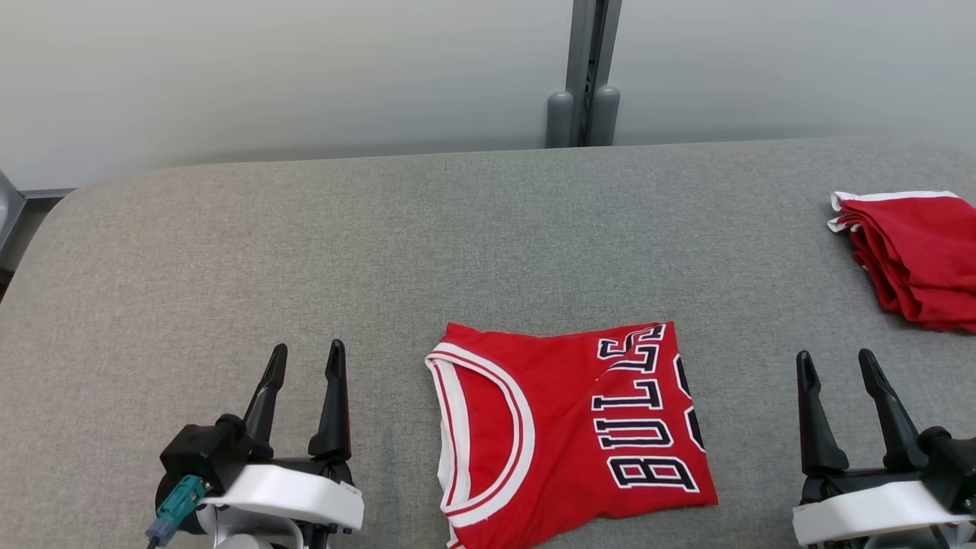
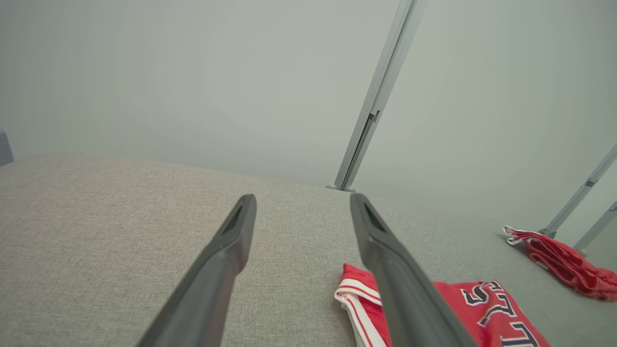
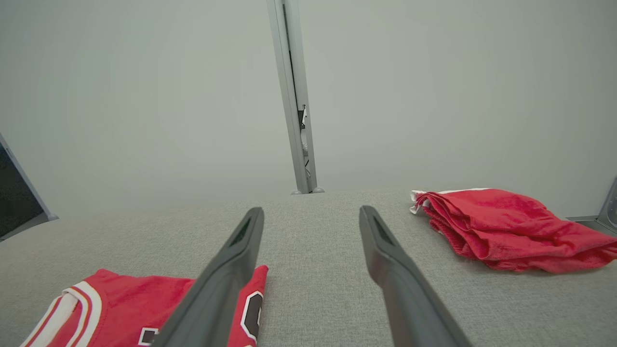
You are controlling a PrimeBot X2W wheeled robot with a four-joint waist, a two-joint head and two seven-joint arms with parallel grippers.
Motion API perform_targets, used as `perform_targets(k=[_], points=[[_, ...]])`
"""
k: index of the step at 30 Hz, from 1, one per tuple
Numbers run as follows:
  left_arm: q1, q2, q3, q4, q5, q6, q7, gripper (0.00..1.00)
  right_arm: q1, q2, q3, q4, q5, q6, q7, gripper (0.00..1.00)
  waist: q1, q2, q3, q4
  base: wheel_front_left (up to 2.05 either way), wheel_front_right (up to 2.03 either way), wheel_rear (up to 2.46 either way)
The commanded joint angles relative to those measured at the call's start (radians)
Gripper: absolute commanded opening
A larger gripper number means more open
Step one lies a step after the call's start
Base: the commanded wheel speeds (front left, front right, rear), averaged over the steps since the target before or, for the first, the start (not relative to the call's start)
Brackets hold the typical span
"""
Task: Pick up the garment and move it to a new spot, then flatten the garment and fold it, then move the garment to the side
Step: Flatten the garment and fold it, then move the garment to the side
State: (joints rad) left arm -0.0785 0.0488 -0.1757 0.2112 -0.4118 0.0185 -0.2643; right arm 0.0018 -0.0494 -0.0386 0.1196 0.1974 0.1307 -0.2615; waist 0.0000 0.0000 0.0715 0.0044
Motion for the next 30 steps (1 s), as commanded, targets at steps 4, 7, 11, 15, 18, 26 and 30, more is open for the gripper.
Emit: perform_targets(k=[4, 7, 11, 15, 18, 26, 30], points=[[0.009, 0.004, -0.002, -0.003, 0.003, 0.004, 0.001, 1.00, -0.008, -0.003, 0.002, 0.006, -0.002, 0.000, -0.005, 1.00, 0.0000, 0.0000, -0.003, -0.004, 0.00, 0.00, 0.00], [0.008, 0.004, -0.004, -0.002, 0.006, 0.006, 0.001, 1.00, -0.016, -0.003, -0.001, 0.008, -0.008, 0.000, -0.005, 1.00, 0.0000, 0.0000, -0.004, -0.002, 0.00, 0.00, 0.00], [0.003, 0.004, -0.005, -0.003, 0.009, 0.007, 0.001, 1.00, -0.022, -0.003, -0.010, 0.012, -0.013, 0.000, -0.005, 1.00, 0.0000, 0.0000, -0.005, 0.004, 0.00, 0.00, 0.00], [0.001, 0.004, -0.002, -0.006, 0.013, 0.007, 0.000, 1.00, -0.039, -0.003, -0.013, 0.022, -0.019, 0.000, -0.005, 1.00, 0.0000, 0.0000, -0.002, 0.009, 0.00, 0.00, 0.00], [-0.002, 0.004, -0.003, -0.005, 0.018, 0.008, 0.000, 1.00, -0.066, -0.003, -0.010, 0.042, -0.030, 0.000, 0.010, 1.00, 0.0000, 0.0000, 0.001, 0.011, 0.00, 0.00, 0.00], [-0.016, 0.004, -0.013, -0.002, 0.015, 0.010, 0.001, 1.00, -0.150, -0.039, 0.033, 0.144, -0.003, 0.000, 0.234, 1.00, 0.0000, 0.0000, 0.014, 0.035, 0.00, 0.00, 0.00], [-0.017, 0.004, -0.015, -0.001, 0.010, 0.013, 0.001, 1.00, -0.161, -0.104, 0.115, 0.169, 0.097, 0.000, 0.394, 1.00, 0.0000, 0.0000, 0.028, 0.053, 0.00, 0.00, 0.00]])
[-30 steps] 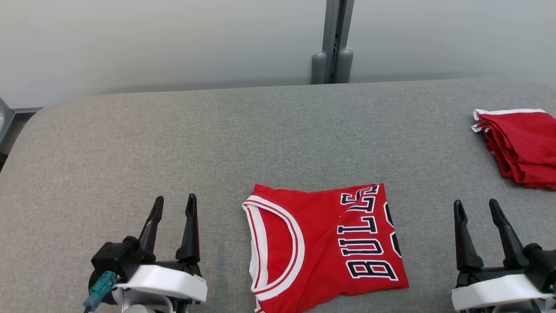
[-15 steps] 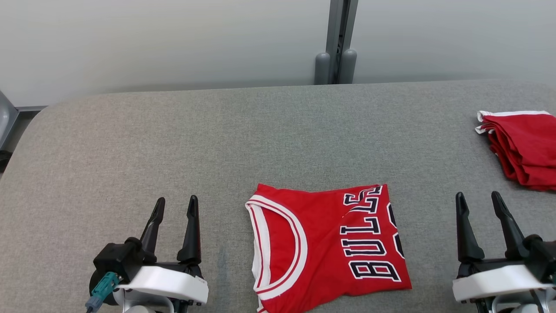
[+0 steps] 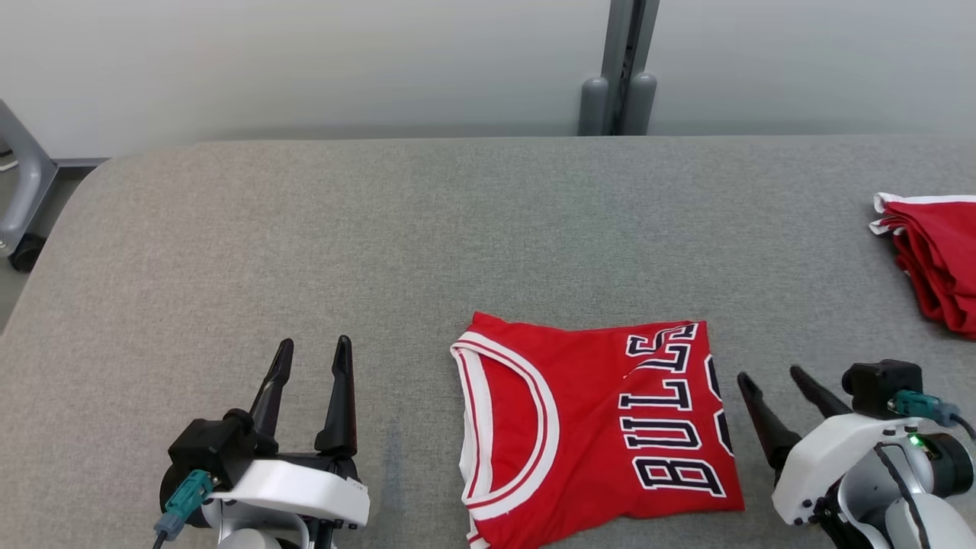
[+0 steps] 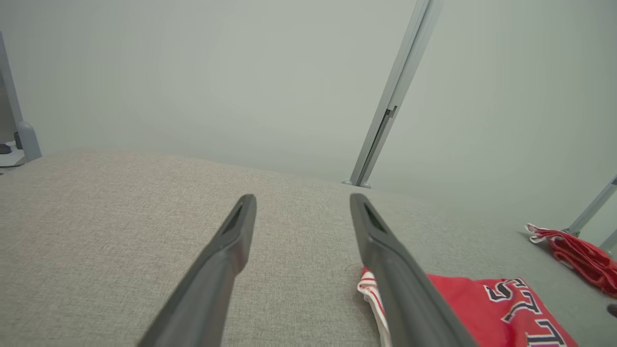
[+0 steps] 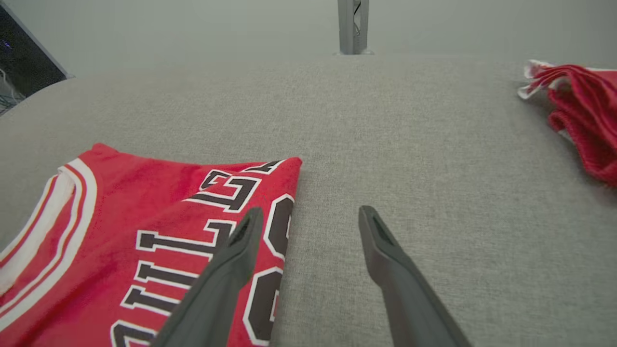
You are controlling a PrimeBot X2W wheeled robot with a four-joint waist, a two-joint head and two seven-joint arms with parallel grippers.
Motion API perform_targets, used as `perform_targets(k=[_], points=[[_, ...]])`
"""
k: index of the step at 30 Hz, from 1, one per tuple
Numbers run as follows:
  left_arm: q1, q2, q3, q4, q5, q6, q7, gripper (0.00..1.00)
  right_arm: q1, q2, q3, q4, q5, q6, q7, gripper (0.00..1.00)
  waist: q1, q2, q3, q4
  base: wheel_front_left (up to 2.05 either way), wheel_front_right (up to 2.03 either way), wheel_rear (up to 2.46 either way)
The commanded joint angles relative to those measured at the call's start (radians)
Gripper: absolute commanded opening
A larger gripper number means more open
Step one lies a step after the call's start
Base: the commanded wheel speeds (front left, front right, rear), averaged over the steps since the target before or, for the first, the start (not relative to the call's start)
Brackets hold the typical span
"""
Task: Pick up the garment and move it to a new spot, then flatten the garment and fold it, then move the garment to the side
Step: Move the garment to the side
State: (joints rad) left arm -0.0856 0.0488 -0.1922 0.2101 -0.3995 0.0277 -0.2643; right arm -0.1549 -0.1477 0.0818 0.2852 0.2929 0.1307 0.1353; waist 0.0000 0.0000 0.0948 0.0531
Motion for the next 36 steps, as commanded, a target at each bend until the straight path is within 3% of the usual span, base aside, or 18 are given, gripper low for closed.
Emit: perform_targets(k=[1, 6, 19, 21, 22, 23, 30, 36], points=[[-0.012, 0.004, 0.002, -0.001, -0.004, 0.005, 0.000, 1.00, -0.007, -0.027, 0.015, 0.004, 0.030, 0.000, 0.030, 1.00, 0.0000, 0.0000, 0.009, 0.008, 0.00, 0.00, 0.00], [-0.032, 0.004, 0.000, -0.007, -0.010, 0.006, 0.001, 1.00, -0.035, -0.123, 0.110, 0.012, 0.193, 0.000, 0.183, 1.00, 0.0000, 0.0000, 0.048, 0.032, 0.00, 0.00, 0.00], [-0.057, 0.004, 0.000, -0.010, -0.007, 0.003, 0.000, 1.00, -0.129, -0.207, 0.259, 0.071, 0.391, 0.000, 0.266, 1.00, 0.0000, 0.0000, 0.101, 0.073, 0.00, 0.00, 0.00], [-0.057, 0.004, 0.000, -0.011, -0.007, 0.004, 0.001, 1.00, -0.139, -0.219, 0.279, 0.076, 0.410, 0.000, 0.254, 0.44, 0.0000, 0.0000, 0.103, 0.075, 0.00, 0.00, 0.00], [-0.057, 0.004, 0.000, -0.011, -0.006, 0.005, 0.001, 1.00, -0.143, -0.225, 0.292, 0.076, 0.418, 0.000, 0.245, 0.30, 0.0000, 0.0000, 0.104, 0.076, 0.00, 0.00, 0.00], [-0.056, 0.004, 0.001, -0.012, -0.006, 0.006, 0.001, 1.00, -0.148, -0.230, 0.302, 0.079, 0.425, 0.000, 0.239, 0.00, 0.0000, 0.0000, 0.104, 0.075, 0.00, 0.00, 0.00], [-0.047, 0.004, 0.004, -0.016, 0.009, 0.001, 0.000, 1.00, -0.193, -0.270, 0.328, 0.101, 0.434, 0.000, 0.145, 0.00, 0.0000, 0.0000, 0.100, 0.041, 0.00, 0.00, 0.00], [-0.038, 0.004, 0.003, -0.021, 0.024, -0.007, 0.000, 1.00, -0.230, -0.304, 0.303, 0.119, 0.414, 0.000, 0.089, 0.00, 0.0000, 0.0000, 0.104, -0.042, 0.00, 0.00, 0.00]])
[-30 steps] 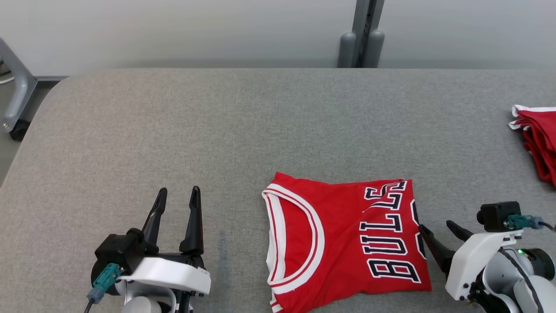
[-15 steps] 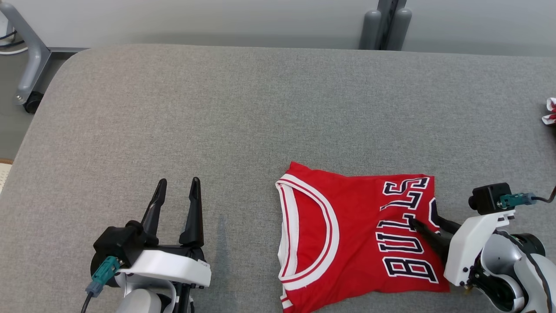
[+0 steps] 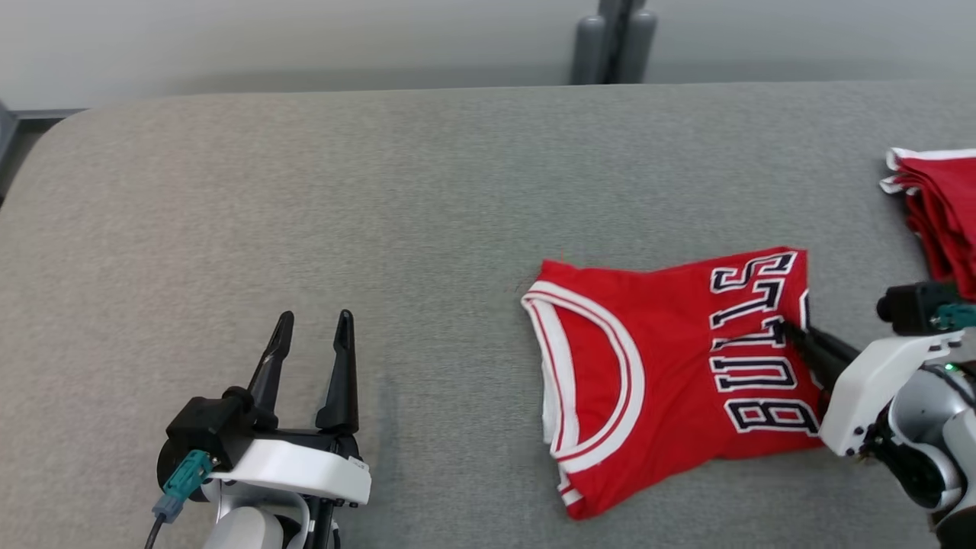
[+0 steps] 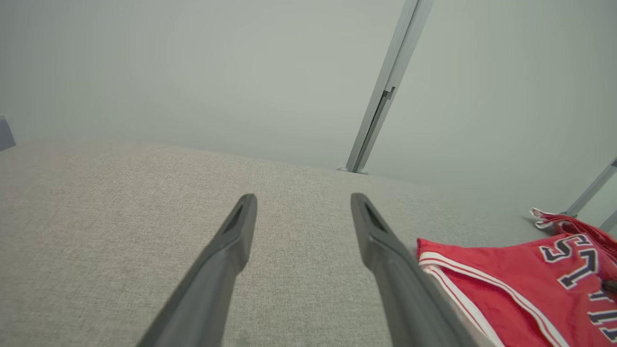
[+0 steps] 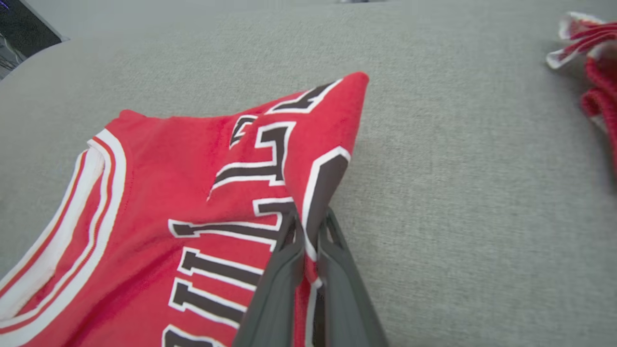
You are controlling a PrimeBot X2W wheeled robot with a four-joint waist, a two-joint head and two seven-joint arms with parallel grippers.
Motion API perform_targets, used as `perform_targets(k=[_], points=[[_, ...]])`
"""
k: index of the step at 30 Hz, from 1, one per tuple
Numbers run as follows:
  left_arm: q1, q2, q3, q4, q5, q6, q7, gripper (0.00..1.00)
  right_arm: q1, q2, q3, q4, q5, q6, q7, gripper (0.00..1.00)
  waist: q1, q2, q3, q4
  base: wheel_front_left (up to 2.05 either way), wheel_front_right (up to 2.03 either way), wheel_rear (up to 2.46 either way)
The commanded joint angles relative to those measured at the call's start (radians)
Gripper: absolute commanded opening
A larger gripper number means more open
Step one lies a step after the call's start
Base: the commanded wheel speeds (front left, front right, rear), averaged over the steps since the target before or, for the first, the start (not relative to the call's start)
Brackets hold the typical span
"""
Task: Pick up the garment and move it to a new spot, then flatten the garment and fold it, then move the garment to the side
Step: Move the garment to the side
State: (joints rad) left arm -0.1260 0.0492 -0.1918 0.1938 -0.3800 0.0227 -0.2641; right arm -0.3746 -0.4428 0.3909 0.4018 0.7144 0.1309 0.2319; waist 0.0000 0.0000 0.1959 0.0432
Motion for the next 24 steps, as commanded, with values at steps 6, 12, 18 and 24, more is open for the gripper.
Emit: perform_targets(k=[6, 12, 18, 24], points=[[-0.007, 0.003, -0.006, 0.007, 0.038, -0.016, 0.000, 1.00, -0.046, -0.018, -0.033, 0.019, -0.039, 0.000, -0.044, 0.00, 0.0000, 0.0000, 0.017, -0.160, 0.00, 0.00, 0.00], [-0.035, 0.004, -0.028, 0.026, 0.076, -0.034, 0.000, 1.00, -0.071, -0.006, -0.033, 0.038, -0.074, 0.000, -0.069, 0.00, 0.0000, 0.0000, 0.030, -0.277, 0.00, 0.00, 0.00], [-0.056, 0.004, -0.036, 0.043, 0.101, -0.049, 0.000, 1.00, -0.102, 0.013, -0.011, 0.054, -0.096, 0.000, -0.093, 0.00, 0.0000, 0.0000, 0.041, -0.344, 0.00, 0.00, 0.00], [-0.065, 0.004, -0.041, 0.050, 0.106, -0.055, 0.000, 1.00, -0.153, 0.019, 0.024, 0.056, -0.110, 0.000, -0.111, 0.00, 0.0000, 0.0000, 0.043, -0.343, 0.00, 0.00, 0.00]])
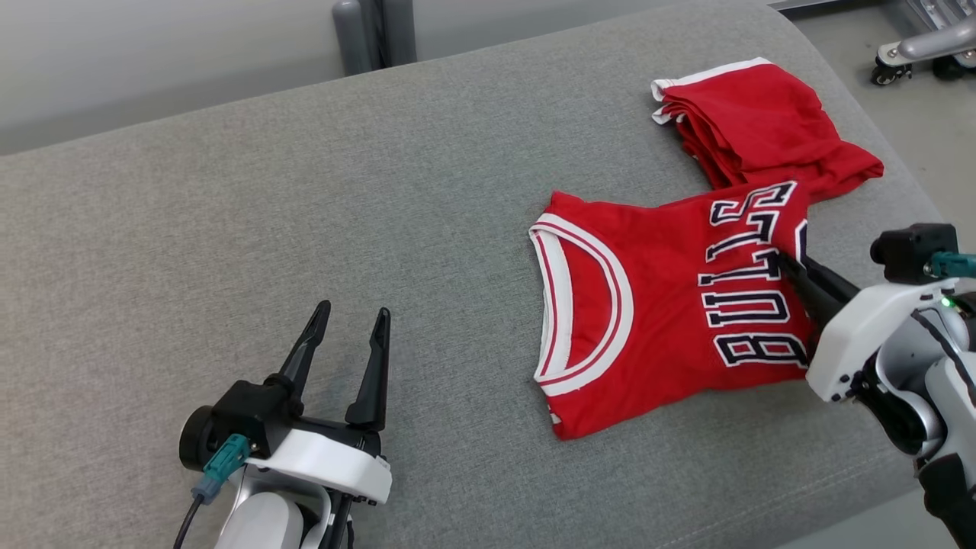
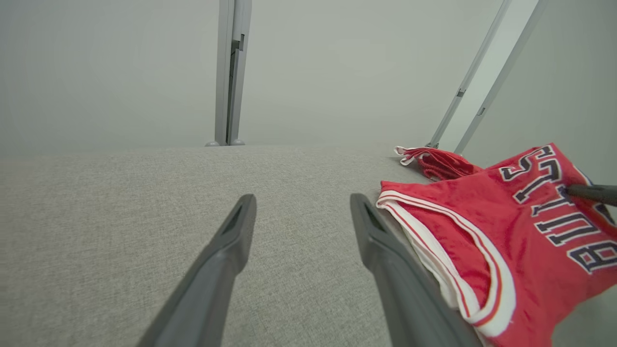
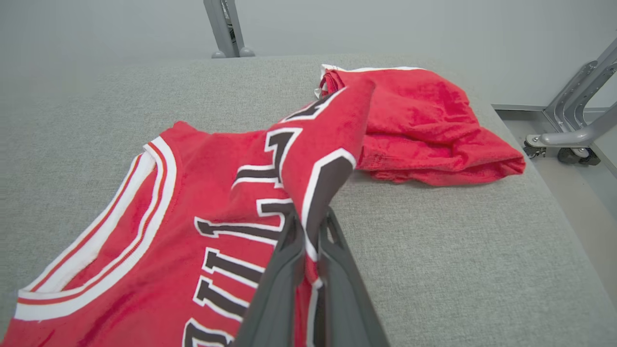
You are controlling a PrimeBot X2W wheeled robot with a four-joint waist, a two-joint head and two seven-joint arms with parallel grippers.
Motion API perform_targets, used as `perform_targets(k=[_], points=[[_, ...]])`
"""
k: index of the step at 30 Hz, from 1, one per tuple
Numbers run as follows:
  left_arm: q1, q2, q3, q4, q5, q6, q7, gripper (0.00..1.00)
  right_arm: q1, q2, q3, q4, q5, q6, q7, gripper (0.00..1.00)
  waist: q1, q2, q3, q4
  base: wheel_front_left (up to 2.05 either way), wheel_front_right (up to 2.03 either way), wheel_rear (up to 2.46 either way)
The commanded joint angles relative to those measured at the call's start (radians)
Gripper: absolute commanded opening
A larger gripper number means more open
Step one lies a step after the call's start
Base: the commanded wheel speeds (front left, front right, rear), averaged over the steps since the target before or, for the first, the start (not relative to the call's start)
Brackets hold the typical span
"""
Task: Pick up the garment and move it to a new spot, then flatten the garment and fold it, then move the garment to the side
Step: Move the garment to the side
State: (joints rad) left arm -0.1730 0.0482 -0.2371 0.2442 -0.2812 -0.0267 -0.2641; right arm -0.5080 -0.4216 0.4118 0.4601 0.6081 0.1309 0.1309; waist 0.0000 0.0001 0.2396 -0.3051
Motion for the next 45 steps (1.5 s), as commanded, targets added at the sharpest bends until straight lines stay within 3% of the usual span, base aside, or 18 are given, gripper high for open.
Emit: perform_targets(k=[1, 11, 28, 38, 45], points=[[-0.019, 0.005, 0.004, -0.001, 0.008, -0.006, 0.000, 1.00, -0.030, -0.005, 0.007, -0.002, -0.007, 0.000, -0.011, 0.00, 0.0000, -0.0001, -0.002, 0.011, 0.00, 0.00, 0.00], [-0.014, 0.005, 0.005, -0.013, -0.012, 0.007, 0.000, 1.00, -0.154, -0.053, 0.033, -0.001, -0.015, 0.000, 0.041, 0.00, 0.0000, -0.0001, -0.013, 0.082, 0.00, 0.00, 0.00], [-0.034, 0.005, 0.008, -0.027, -0.018, 0.014, 0.000, 1.00, -0.366, -0.219, 0.037, 0.071, -0.105, 0.000, 0.109, 0.00, 0.0000, -0.0001, 0.050, 0.177, 0.00, 0.00, 0.00], [-0.068, 0.005, 0.020, -0.041, 0.007, 0.005, 0.000, 1.00, -0.452, -0.302, -0.028, 0.217, -0.162, 0.000, 0.071, 0.00, 0.0000, -0.0001, 0.136, 0.226, 0.00, 0.00, 0.00], [-0.091, 0.005, 0.022, -0.050, 0.024, -0.001, 0.000, 1.00, -0.499, -0.357, -0.066, 0.330, -0.290, 0.000, 0.013, 0.00, 0.0000, -0.0001, 0.205, 0.255, 0.00, 0.00, 0.00]])
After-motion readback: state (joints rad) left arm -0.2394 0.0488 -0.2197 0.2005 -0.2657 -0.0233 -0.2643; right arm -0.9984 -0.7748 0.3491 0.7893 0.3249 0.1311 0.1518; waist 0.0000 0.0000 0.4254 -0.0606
